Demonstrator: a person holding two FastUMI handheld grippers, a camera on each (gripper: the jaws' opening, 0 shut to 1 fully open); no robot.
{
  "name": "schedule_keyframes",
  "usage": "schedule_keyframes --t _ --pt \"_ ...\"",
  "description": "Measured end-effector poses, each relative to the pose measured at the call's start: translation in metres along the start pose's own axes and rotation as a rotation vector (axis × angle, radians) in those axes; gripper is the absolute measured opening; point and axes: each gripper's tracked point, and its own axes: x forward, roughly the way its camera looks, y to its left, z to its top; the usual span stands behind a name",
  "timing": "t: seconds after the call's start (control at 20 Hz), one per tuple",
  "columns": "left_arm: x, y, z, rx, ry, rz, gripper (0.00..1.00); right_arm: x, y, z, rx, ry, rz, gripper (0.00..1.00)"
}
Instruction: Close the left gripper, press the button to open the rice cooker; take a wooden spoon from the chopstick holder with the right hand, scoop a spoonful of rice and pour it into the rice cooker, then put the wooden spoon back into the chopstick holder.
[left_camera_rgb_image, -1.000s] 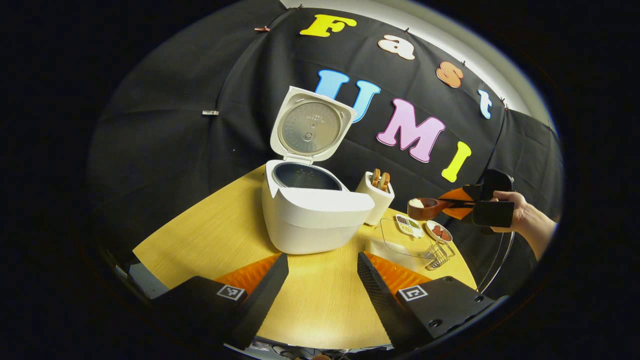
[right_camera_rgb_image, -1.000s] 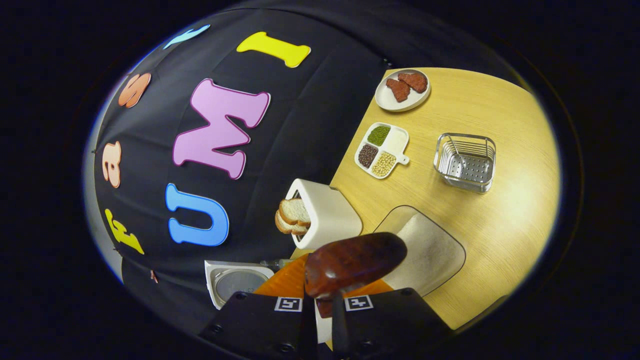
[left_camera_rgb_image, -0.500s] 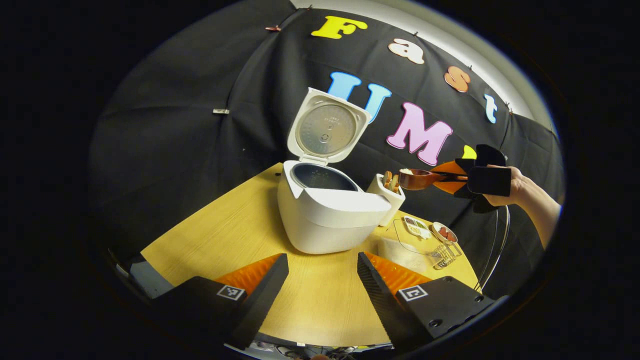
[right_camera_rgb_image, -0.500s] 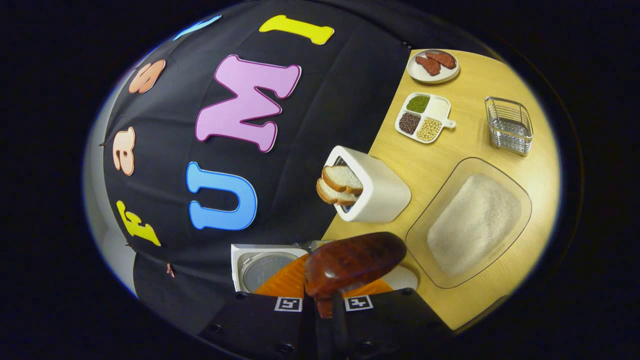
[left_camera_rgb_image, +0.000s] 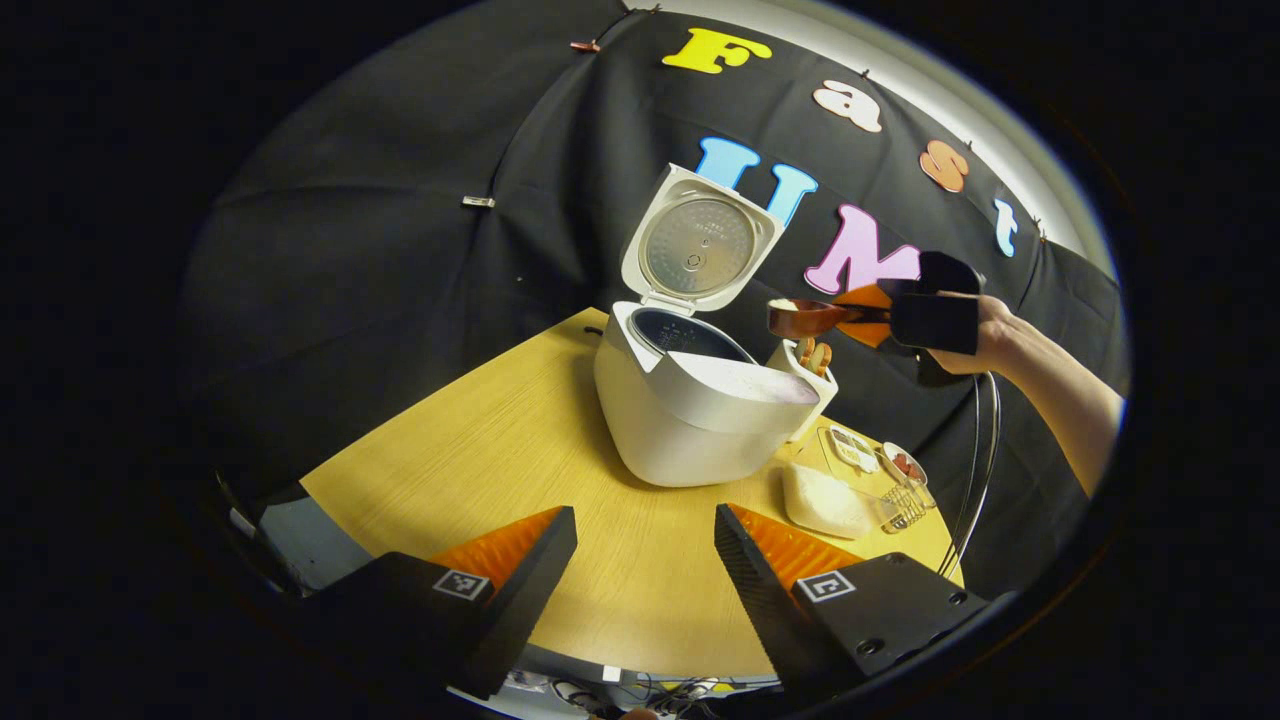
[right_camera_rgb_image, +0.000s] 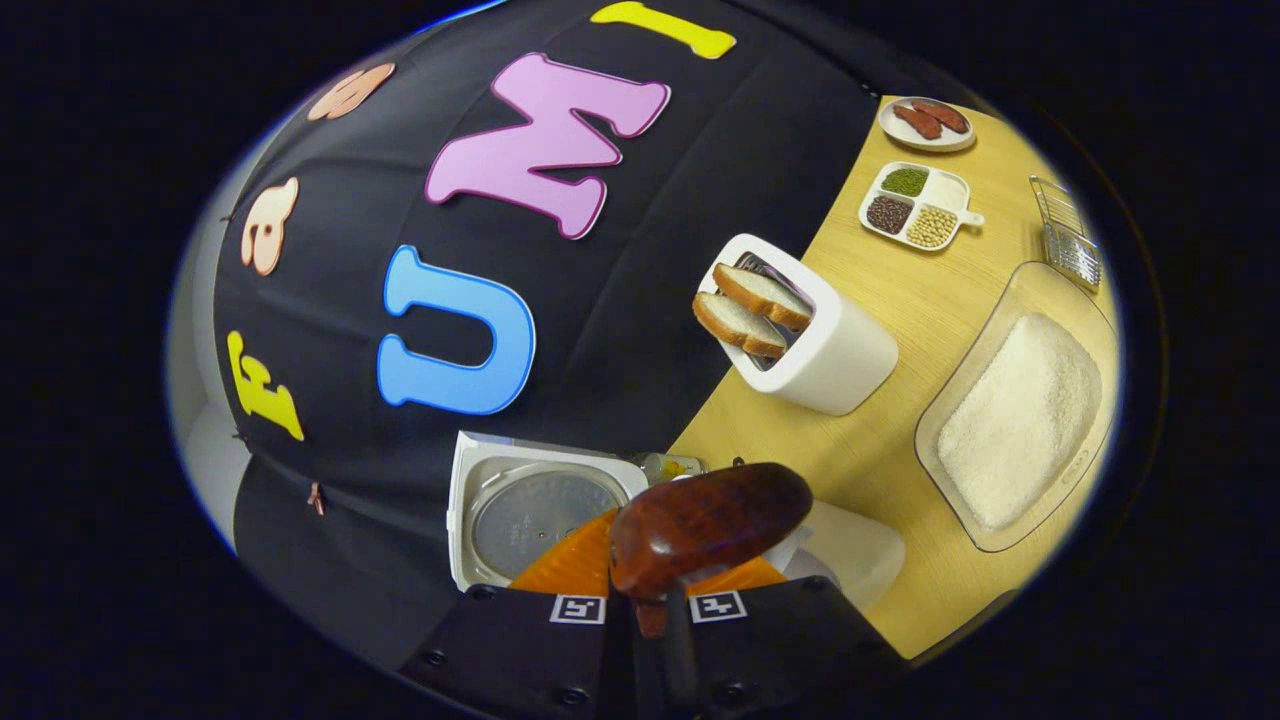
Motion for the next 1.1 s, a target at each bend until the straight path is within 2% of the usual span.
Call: schedule_keyframes --t 0.3,0.45,0.65,0.85,1.1 --pt "-0.006 0.004 0.005 0.106 0.002 0.028 0.96 0.029 0.021 -0.026 -0.308 -0.009 0.021 0.16" --pt "-0.007 -0.001 0.004 0.096 0.017 0.013 0.96 0.043 0.031 -0.036 -0.397 -0.015 0.051 0.16" --pt "0.003 -0.015 0.006 0.112 0.047 -0.008 0.96 0.059 0.03 -0.049 -0.587 -0.008 0.079 0.16" --pt "0.007 -0.029 0.012 0.076 0.076 -0.036 0.96 0.067 0.026 -0.066 -0.696 0.04 0.114 0.16" --pt "0.014 -0.046 0.015 0.128 0.08 -0.046 0.96 0.074 0.02 -0.07 -0.877 0.036 0.134 0.16"
